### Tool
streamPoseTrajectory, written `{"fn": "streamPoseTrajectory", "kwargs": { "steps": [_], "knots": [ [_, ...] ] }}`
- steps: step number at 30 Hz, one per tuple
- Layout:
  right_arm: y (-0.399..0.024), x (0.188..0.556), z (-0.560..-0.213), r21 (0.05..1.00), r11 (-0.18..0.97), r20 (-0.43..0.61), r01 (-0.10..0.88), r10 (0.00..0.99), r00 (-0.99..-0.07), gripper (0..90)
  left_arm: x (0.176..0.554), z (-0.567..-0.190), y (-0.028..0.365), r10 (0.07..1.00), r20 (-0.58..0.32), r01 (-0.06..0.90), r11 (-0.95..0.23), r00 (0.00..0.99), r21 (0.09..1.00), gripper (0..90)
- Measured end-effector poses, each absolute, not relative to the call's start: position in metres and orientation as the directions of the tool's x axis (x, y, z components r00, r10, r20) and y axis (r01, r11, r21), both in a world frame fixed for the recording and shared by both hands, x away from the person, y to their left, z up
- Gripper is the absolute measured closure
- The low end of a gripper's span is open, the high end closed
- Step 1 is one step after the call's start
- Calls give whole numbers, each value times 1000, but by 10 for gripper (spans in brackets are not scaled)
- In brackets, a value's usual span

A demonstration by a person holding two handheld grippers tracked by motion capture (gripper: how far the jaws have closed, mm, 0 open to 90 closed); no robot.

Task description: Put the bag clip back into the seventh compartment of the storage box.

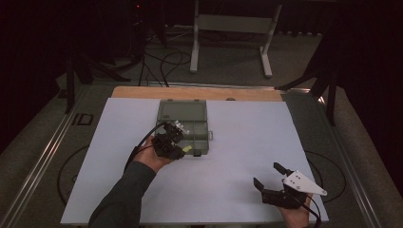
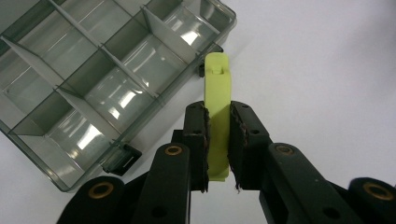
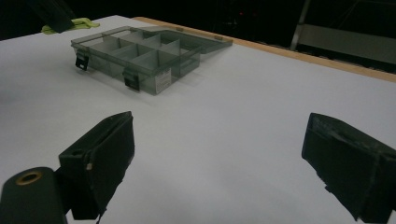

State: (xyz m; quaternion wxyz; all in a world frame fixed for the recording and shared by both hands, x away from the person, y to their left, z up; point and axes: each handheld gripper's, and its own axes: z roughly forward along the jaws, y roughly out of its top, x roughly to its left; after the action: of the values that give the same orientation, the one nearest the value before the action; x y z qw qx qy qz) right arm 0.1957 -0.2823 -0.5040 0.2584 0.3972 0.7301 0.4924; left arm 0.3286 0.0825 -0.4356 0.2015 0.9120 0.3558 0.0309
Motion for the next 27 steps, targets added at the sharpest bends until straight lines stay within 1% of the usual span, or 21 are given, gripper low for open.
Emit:
{"fn": "streamPoseTrajectory", "kwargs": {
  "steps": [13,27],
  "knots": [
    [-282,196,-505,924,202,11,325,835,-551,90,340,-436,83,687,-104,664,-635,719,394,786],
    [-284,196,-505,924,199,15,328,835,-549,90,349,-431,78,663,-85,631,-655,744,416,787]
  ]
}}
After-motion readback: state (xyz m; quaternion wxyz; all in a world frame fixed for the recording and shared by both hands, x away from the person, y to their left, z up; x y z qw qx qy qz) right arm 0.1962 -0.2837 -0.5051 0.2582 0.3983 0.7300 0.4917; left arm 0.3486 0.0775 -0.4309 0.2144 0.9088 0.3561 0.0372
